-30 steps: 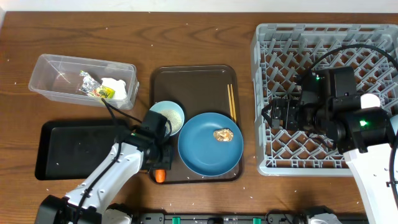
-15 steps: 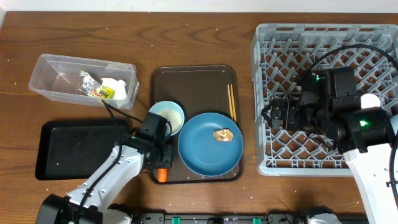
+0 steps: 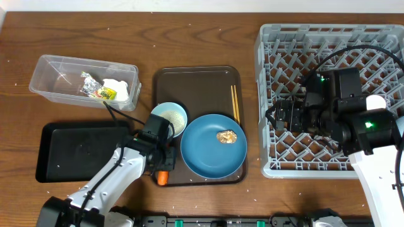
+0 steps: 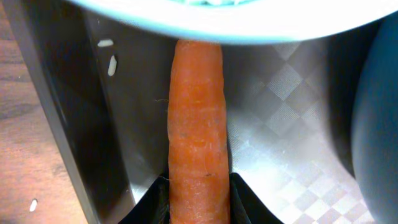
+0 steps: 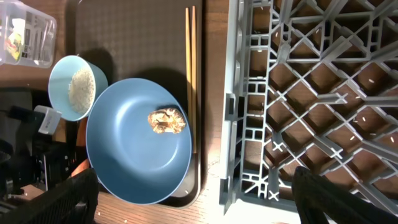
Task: Sort waste into correct bins and load items into the dishwasher rack
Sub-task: 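Grasp the carrot and place it on the black tray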
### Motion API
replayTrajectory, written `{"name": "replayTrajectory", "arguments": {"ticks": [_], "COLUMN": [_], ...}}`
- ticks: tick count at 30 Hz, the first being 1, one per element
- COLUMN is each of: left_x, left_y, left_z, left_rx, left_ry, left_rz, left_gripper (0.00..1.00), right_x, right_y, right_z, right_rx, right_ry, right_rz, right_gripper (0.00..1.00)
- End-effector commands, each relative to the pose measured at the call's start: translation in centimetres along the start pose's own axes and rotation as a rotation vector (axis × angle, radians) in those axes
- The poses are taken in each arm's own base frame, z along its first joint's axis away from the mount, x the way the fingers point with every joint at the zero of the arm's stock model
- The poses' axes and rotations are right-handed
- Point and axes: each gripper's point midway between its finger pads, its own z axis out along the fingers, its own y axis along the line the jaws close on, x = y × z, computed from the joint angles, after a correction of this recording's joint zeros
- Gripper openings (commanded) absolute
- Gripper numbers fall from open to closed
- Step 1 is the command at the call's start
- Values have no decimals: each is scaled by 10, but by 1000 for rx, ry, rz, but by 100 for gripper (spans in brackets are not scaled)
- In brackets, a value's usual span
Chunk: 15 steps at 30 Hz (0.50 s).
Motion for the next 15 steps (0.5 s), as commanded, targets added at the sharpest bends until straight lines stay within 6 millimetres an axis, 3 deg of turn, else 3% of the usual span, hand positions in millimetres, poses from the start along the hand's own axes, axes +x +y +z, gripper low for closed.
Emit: {"name": "replayTrajectory", "arguments": {"ticks": [1, 9, 15], "left_x": [-6, -21, -16], "left_y": [1, 5, 26], "left_z": [-12, -67, -88], "left_rx": [-17, -26, -45], "left_ry": [7, -29, -55], "left_rz": [-11, -67, -159], "left_gripper": [6, 6, 6], "right_x": [2, 3, 3], "right_y": [4, 4, 3], "right_z": [0, 0, 0], "right_rx": [-5, -3, -2], "right_ry": [3, 7, 9], "right_rz": [0, 1, 1], "right_gripper": [92, 92, 92]}}
